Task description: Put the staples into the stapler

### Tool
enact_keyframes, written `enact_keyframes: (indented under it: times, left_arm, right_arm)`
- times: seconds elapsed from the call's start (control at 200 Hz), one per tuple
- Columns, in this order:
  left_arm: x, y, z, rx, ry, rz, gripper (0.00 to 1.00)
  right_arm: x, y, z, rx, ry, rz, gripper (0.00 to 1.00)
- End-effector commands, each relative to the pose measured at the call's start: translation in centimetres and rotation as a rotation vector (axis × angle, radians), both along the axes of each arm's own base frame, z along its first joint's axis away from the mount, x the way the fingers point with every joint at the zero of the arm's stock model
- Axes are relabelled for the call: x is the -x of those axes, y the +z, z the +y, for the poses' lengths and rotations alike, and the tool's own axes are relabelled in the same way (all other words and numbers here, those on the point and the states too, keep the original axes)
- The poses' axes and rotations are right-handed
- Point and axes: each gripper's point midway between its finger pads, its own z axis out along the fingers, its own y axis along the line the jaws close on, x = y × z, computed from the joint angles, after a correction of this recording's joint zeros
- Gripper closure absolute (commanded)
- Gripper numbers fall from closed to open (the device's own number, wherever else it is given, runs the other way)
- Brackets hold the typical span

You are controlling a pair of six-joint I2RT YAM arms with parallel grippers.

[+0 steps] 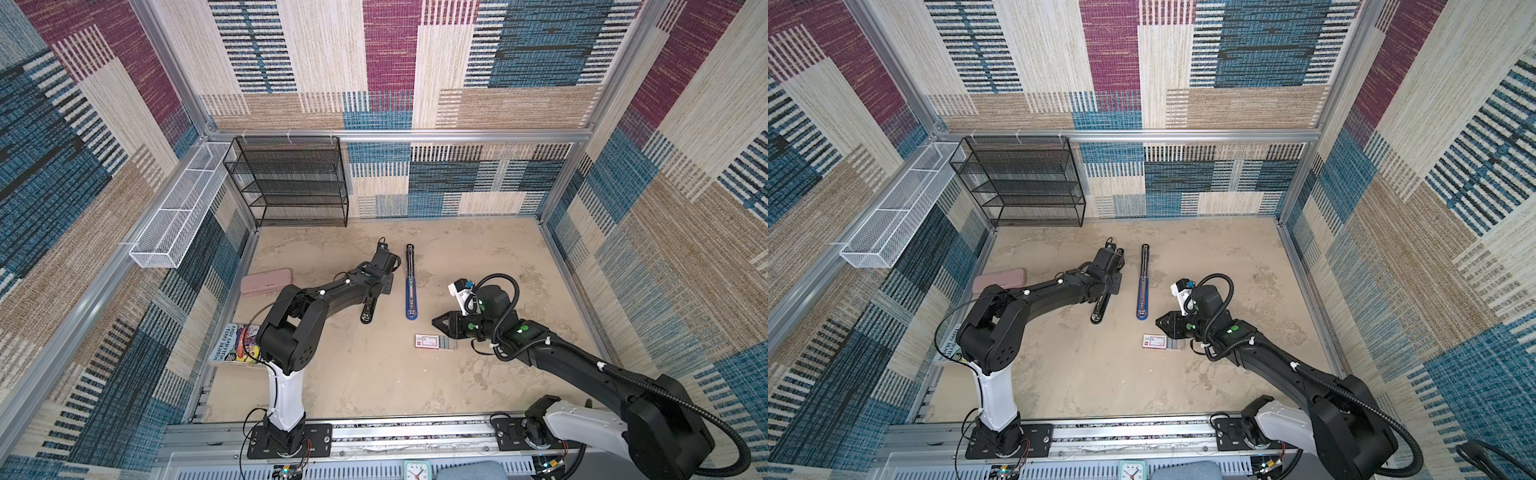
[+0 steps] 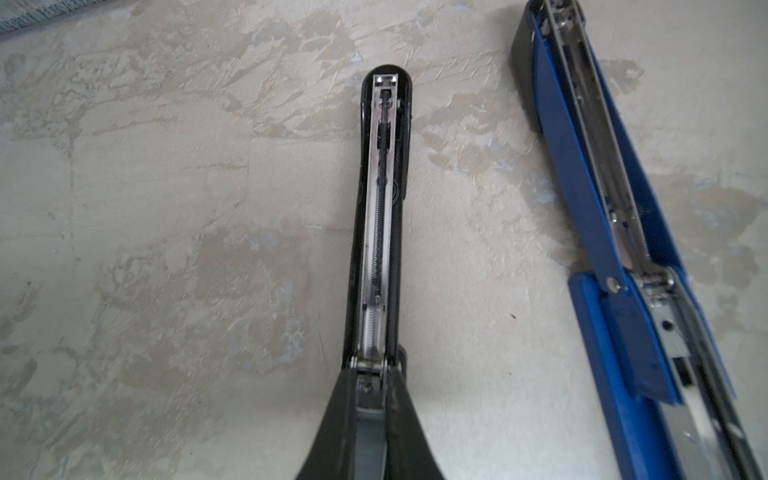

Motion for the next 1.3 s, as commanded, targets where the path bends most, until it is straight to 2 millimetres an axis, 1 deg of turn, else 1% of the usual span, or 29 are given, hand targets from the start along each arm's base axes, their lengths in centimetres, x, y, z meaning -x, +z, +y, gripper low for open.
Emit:
enact_keyframes:
  times: [0.0,0.17,0.556,0.746,0.972,1.132,1.292]
  left_arm:
    - [0.00,0.04,0.04,0.001,0.007,0.000,1.00]
    - [0.33,-0.26,0.38,-0.011,0.007,0.005,1.00]
    - [0.03,0.62,0.37,-0.020,0.000,-0.016,1.00]
    - [0.17,0.16,0.44,-0.023,0.001,-0.006,1.00]
    - [0.04,0.62,0.45,-0.026,-0.001,-0.017,1.00]
    - [0.23,0.14,0.47,-0.023,0.001,-0.005,1.00]
    - [0.27,0.13,0.56,-0.029,0.000,-0.005,1.00]
  right_arm:
    - [-0.23,0.48,0.03,-0.007,-0.002,-0.027,0.73]
    - [-0.21,0.51,-0.01,-0.007,-0.003,-0.029,0.72]
    - [-0.20,0.54,0.01,-0.012,-0.005,-0.028,0.73]
    - [-0.19,0.55,0.02,-0.013,-0.004,-0.028,0.73]
    - [-0.21,0.54,0.13,-0.016,-0.001,-0.026,0.73]
    - [-0.21,0.44,0.11,-0.015,-0.001,-0.025,0.72]
    - [-0.15,0.39,0.11,-0.015,0.000,-0.023,0.73]
